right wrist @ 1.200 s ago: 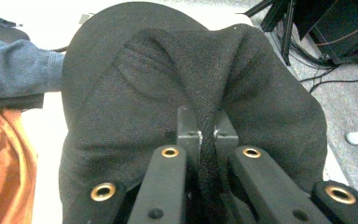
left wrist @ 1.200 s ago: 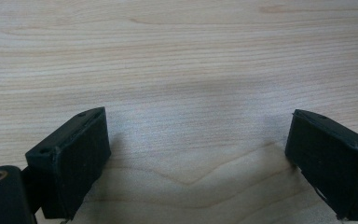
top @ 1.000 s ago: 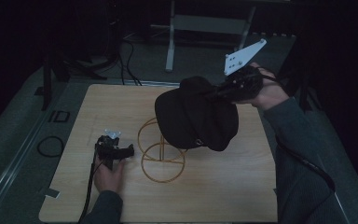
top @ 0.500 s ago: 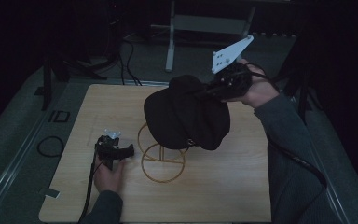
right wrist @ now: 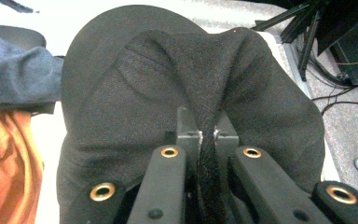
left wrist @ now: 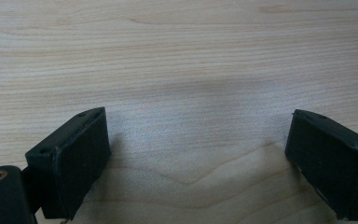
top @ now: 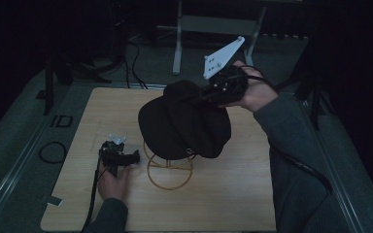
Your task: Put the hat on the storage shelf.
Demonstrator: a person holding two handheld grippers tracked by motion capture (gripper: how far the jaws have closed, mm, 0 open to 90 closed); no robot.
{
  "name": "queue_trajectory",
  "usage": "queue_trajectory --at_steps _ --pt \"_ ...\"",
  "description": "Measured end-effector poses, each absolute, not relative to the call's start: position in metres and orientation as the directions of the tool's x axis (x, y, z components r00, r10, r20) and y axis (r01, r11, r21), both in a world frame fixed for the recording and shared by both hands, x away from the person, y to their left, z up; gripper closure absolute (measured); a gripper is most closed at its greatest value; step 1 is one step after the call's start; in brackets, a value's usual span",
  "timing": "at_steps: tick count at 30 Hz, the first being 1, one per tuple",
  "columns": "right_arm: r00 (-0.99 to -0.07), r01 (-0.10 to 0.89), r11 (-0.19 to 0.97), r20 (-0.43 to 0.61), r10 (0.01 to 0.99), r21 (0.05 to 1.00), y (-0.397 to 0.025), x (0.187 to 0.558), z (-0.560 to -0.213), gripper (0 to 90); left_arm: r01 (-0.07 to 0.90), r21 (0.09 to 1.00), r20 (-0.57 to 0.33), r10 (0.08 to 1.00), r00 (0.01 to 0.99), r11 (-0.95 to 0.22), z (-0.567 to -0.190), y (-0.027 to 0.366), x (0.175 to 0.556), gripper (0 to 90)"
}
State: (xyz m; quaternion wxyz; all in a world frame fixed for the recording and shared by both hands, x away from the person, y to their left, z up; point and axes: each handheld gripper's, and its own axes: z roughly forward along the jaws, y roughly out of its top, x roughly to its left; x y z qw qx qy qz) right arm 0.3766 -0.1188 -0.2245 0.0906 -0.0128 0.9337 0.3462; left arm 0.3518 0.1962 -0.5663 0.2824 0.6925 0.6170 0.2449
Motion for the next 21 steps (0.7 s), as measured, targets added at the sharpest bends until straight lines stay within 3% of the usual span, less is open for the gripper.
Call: queue_trajectory --at_steps 21 --pt "-0.982 -0.148 0.848 -0.178 -0.065 0.509 -0.06 0.372 -0.245 84.5 0.72 0.69 -0.01 0.993 0.121 -0.08 -0.566 0.196 0.352 6.0"
